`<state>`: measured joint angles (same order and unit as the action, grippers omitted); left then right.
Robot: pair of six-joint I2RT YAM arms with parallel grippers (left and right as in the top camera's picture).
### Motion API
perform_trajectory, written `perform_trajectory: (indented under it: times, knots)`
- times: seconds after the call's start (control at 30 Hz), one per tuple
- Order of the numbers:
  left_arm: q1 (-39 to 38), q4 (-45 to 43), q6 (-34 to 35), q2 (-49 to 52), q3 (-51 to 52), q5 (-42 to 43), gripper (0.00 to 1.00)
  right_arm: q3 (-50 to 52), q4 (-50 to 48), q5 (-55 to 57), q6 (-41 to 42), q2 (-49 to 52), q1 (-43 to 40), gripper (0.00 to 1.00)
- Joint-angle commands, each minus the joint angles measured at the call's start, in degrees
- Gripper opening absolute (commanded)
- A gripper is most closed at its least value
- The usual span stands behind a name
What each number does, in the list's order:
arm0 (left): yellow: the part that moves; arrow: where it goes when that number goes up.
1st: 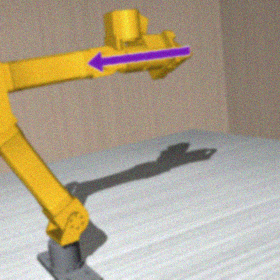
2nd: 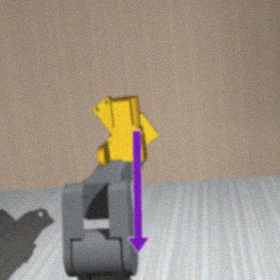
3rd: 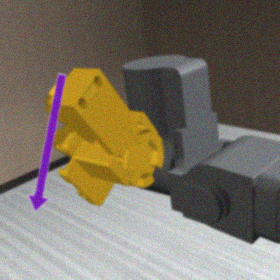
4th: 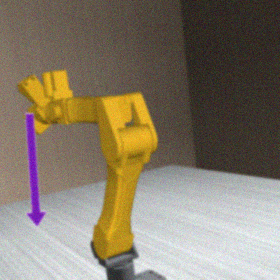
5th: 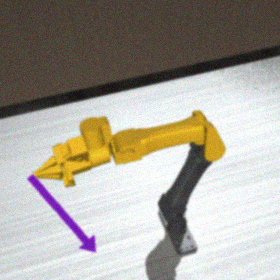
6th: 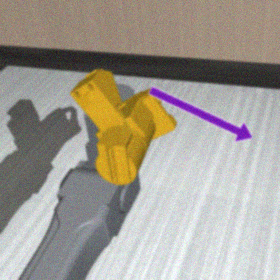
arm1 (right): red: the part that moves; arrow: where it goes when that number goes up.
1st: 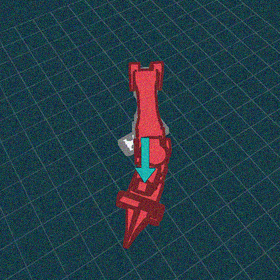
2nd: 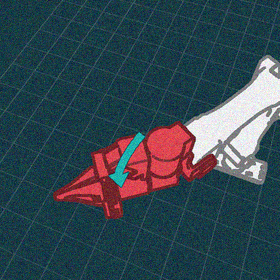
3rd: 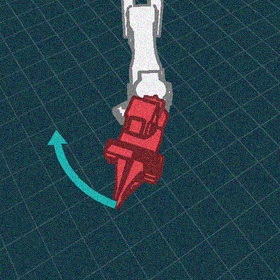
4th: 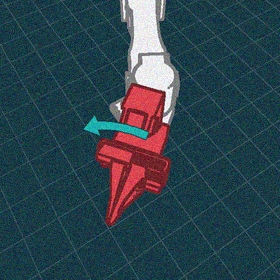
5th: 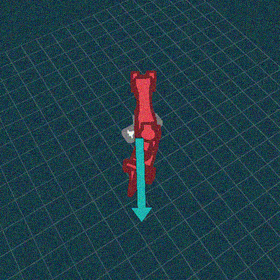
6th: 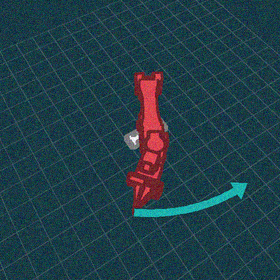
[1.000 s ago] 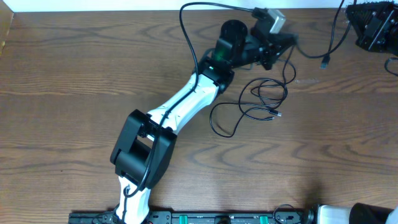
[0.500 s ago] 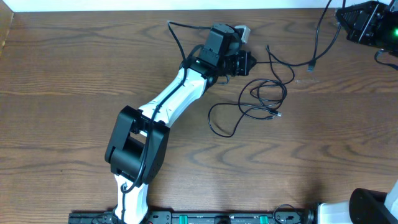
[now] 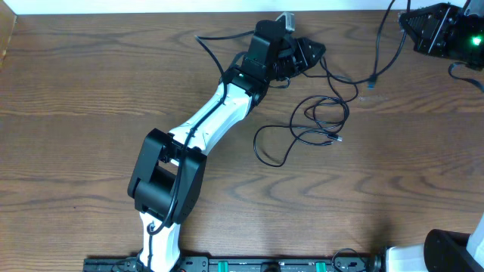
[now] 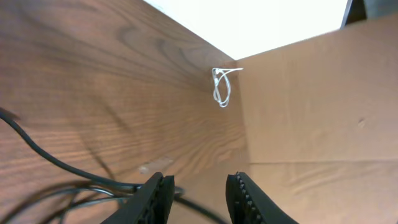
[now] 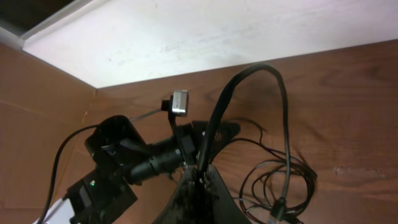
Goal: Untangle cables
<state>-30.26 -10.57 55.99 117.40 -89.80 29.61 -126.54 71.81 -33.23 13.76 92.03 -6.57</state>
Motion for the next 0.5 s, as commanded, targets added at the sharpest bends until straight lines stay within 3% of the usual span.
perform_trajectory:
  times: [0.0,0.2,0.47]
  knots:
    - [0.0,-0.3,10.1,-0.1,-0.3,-0.3,0.36,-0.1,0.0,-0.3,-1.0,0.0,0.3,0.01]
    - [0.0,-0.2,16.3,-0.1,-0.3,3.8,0.38,-0.1,0.5,-0.3,-1.9,0.0,0.3,0.01]
    - [1.2,-0.2,16.9,-0.1,-0.3,14.3,0.38,-0.1,1.0,-0.3,-2.3,0.0,0.3,0.01]
